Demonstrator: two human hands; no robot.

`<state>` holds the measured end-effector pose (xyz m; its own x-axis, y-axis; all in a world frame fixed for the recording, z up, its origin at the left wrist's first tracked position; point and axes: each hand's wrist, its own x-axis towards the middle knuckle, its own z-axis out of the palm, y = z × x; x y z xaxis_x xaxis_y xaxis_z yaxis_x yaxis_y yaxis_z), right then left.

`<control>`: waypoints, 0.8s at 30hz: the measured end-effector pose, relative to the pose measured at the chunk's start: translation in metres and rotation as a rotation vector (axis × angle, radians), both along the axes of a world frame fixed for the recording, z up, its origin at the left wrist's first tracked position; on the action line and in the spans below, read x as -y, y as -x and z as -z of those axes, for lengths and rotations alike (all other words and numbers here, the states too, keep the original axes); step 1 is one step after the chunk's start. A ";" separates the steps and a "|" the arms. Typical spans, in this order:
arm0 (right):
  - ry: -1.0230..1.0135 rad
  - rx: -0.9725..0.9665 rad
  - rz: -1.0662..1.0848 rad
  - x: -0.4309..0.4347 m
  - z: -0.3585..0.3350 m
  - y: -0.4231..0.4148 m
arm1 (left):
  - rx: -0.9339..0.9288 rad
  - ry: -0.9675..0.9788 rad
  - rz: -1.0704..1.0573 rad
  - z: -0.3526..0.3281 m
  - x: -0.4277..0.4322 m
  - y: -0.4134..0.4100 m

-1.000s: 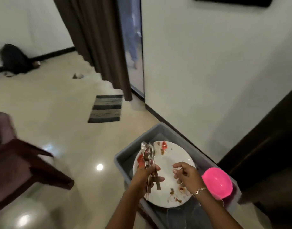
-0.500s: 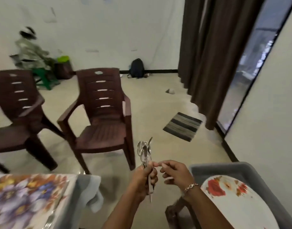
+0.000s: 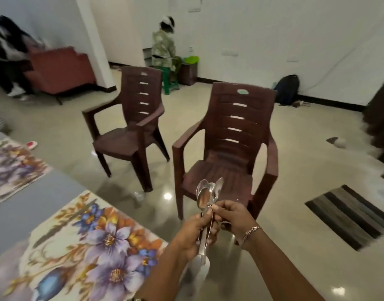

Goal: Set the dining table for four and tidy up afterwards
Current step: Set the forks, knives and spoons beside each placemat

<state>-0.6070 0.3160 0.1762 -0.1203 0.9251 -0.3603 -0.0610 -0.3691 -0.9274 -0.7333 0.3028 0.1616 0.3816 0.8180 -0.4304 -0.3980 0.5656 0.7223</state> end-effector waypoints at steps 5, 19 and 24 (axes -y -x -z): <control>-0.010 -0.032 -0.134 -0.066 0.000 0.039 | -0.091 -0.033 -0.213 0.013 -0.038 0.044; 0.087 0.238 -0.885 -0.264 0.019 0.109 | 0.004 0.170 -1.068 0.026 -0.142 0.090; 0.026 0.294 -1.115 -0.288 0.026 0.155 | -0.063 0.216 -1.305 0.021 -0.134 0.104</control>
